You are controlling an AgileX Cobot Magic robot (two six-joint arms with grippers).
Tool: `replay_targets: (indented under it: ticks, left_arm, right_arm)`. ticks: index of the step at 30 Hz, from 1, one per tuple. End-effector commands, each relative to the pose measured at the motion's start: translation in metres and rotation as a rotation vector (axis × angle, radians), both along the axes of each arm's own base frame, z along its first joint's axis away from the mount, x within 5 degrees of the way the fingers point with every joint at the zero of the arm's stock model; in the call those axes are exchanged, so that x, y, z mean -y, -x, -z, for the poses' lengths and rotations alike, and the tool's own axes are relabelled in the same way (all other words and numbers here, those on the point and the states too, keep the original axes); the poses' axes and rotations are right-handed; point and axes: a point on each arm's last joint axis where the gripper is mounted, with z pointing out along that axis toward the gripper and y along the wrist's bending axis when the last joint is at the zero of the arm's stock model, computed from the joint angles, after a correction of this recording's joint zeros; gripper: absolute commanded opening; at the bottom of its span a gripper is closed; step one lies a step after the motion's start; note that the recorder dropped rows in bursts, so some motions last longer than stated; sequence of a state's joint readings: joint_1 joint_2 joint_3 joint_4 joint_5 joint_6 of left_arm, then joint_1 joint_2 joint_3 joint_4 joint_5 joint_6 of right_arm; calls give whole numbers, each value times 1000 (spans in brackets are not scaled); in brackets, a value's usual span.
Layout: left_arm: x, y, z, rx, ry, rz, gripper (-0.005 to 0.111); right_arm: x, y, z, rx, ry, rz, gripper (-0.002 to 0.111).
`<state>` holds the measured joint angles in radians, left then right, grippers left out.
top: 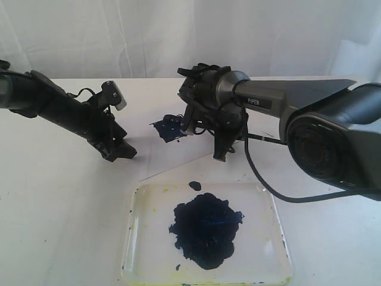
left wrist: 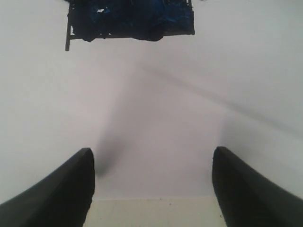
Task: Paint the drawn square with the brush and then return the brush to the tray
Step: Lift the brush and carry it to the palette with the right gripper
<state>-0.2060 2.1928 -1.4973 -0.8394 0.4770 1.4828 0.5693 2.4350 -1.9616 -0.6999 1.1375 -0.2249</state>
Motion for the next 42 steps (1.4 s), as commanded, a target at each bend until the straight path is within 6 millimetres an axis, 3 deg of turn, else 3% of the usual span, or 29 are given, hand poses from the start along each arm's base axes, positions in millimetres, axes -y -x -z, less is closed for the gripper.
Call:
replay_targets:
  ticks: [1, 14, 22, 28, 37, 42]
  left_arm:
    - [-2, 8, 22, -30, -87, 90, 72]
    - [-2, 8, 22, -30, -87, 90, 72]
    - [-2, 7, 22, -27, -88, 87, 72]
    - [-2, 7, 21, -27, -87, 88, 72]
    - [-2, 7, 21, -26, -86, 86, 72]
    - [-2, 7, 20, -24, -86, 86, 72]
  right_arm:
    - [5, 0, -5, 30, 59, 39, 0]
    - [11, -2, -13, 94, 95, 97, 0]
    - [3, 5, -43, 101, -102, 125, 0]
    - [-3, 14, -66, 34, -355, 188, 0]
    - [17, 20, -86, -109, -465, 262, 0]
    - [27, 33, -88, -189, -416, 143, 0]
